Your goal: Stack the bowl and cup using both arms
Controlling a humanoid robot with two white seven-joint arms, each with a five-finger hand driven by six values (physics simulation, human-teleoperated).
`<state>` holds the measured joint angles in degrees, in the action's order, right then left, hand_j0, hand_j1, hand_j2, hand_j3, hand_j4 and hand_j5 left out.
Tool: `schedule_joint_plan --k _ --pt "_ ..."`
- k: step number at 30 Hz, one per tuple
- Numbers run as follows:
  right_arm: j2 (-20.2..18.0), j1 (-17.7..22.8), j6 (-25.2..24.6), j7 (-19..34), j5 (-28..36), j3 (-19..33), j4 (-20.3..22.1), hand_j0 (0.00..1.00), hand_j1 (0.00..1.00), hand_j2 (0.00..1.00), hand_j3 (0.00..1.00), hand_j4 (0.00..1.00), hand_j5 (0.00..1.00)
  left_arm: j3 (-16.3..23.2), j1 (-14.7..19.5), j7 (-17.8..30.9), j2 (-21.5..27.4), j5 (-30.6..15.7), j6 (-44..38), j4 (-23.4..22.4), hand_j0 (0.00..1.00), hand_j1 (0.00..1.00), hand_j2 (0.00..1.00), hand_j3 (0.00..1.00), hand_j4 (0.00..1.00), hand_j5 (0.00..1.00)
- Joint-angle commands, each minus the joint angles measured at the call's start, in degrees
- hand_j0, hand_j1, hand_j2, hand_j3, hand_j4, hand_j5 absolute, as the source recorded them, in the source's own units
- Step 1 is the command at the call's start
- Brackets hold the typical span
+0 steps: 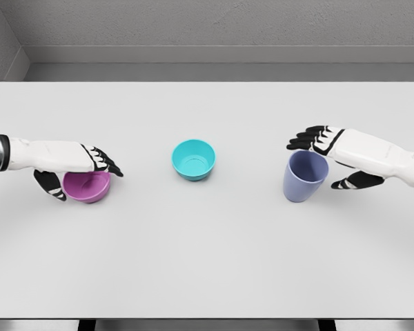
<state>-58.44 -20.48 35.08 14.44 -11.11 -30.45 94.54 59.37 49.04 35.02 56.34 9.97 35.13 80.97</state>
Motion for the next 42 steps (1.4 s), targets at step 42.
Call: schedule_joint_plan --k 42 --pt "2.8 -3.3 -0.1 0.0 0.4 -6.4 -2.3 1.0 1.0 1.0 1.0 1.0 1.0 0.8 -0.2 0.0 -1.3 0.1 -0.1 -2.0 0.79 0.79 0.79 0.79 0.79 0.79"
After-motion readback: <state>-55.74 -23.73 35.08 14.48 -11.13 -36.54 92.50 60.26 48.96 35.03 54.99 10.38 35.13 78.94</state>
